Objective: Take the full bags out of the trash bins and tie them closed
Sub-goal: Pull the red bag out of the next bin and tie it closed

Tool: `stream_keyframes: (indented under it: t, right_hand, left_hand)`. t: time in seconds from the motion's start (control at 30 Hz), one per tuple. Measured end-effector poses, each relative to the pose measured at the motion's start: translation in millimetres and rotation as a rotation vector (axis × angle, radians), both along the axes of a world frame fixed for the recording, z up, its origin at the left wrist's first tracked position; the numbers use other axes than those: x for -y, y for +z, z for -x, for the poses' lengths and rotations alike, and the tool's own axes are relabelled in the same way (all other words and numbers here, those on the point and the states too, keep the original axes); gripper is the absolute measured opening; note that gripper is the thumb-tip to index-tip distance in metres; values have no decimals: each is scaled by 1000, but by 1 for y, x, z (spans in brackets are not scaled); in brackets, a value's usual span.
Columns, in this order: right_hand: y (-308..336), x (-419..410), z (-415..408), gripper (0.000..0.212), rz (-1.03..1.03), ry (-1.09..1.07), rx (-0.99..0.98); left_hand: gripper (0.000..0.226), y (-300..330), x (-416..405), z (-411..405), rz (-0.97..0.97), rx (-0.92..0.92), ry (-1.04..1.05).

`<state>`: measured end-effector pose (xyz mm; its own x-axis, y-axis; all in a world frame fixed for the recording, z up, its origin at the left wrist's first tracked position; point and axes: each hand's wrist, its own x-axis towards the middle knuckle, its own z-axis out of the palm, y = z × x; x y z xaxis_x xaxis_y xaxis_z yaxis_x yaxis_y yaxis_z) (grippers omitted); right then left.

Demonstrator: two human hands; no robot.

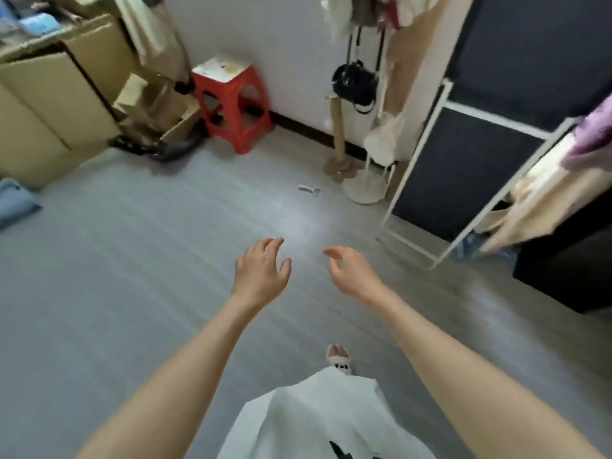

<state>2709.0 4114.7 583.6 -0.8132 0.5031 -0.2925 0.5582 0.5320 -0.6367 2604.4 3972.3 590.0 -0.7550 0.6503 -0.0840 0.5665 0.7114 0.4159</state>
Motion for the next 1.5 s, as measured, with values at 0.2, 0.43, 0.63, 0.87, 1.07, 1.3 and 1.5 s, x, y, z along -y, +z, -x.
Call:
stream_keyframes:
  t: [0.2, 0.43, 0.63, 0.87, 1.07, 1.3, 1.5]
  right_hand:
    - [0, 82, 196, 34, -67, 368, -34]
    - [12, 177, 393, 34, -46, 729, -64]
    - [19, 284, 519, 35, -69, 1027, -62]
    - [7, 457, 656, 36, -103, 1269, -77]
    - [15, 616, 766, 37, -128, 1372, -41]
    - [35, 778, 885, 36, -102, 1435, -36]
    - [20, 943, 997, 36, -64, 1515, -45]
  left_hand:
    - [50, -5, 113, 133, 23, 0, 417]
    - [49, 11, 210, 264, 50, 38, 791]
    - [49, 25, 313, 343, 25, -33, 1057]
    - [47, 3, 470, 439, 0, -25, 1279]
    - [45, 9, 617, 538, -17, -24, 1368]
    - [46, 18, 770, 645, -36, -10, 1436]
    - [46, 4, 917, 747, -28, -21, 1535]
